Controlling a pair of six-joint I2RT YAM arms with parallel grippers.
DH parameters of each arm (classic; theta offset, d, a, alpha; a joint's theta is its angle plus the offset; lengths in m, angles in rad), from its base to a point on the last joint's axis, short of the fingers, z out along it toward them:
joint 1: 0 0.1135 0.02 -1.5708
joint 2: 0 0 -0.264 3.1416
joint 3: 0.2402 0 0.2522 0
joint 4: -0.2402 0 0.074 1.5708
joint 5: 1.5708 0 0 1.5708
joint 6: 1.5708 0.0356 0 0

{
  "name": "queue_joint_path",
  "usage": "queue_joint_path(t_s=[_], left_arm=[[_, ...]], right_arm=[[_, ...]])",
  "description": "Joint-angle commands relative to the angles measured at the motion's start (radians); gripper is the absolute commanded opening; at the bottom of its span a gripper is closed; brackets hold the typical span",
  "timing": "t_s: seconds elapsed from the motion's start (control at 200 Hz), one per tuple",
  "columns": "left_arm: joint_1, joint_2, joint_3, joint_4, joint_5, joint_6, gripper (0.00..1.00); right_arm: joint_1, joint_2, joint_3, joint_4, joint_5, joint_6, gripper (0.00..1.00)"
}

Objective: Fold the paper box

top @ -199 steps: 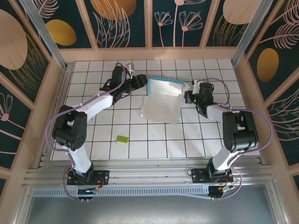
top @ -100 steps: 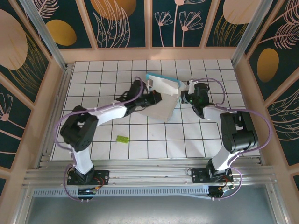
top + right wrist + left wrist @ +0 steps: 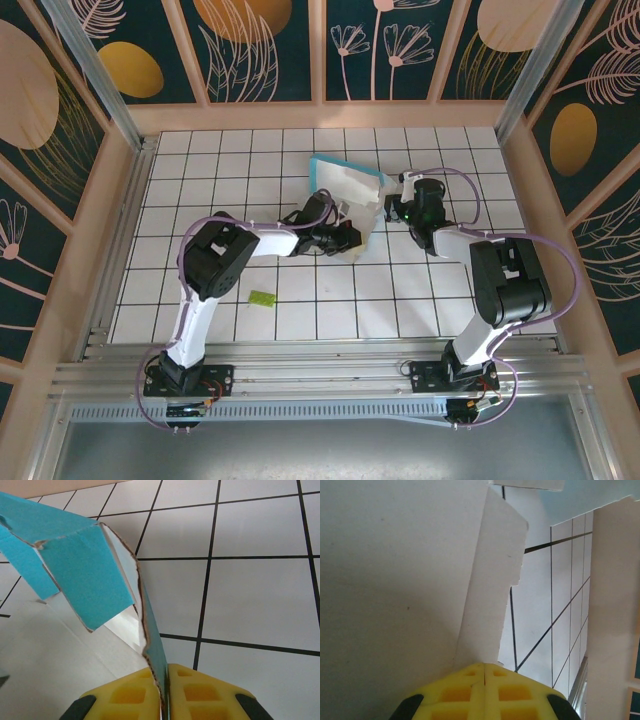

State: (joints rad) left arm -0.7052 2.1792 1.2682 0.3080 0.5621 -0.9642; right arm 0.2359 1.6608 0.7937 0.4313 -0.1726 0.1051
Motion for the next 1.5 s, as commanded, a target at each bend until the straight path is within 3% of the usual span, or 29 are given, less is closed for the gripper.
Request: queue_joint_path(t_s=[0.0,0.27,0.821,1.081,1.497], left_arm=[[0.000,0.042,0.031,0.040,0.038,-0.022,0.00],[0.001,0.111,0.030,0.079,0.024,-0.065,0.00],[0.001,0.123,0.059,0.034,-0.003,-0.026,0.00],[0.001,0.122,0.059,0.031,-0.010,-0.022,0.00],[0.001,0.122,0.071,0.034,-0.007,-0.026,0.00]], right_arm=[[0.013,0.016,0.013,0.021,0.001,0.064,0.14],[0.048,0.024,0.000,0.021,-0.028,0.201,0.15],[0.085,-0.017,0.026,-0.018,0.084,0.170,0.12],[0.075,0.022,0.105,-0.106,-0.030,0.214,0.12],[0.087,0.035,0.096,-0.138,-0.053,0.275,0.11]])
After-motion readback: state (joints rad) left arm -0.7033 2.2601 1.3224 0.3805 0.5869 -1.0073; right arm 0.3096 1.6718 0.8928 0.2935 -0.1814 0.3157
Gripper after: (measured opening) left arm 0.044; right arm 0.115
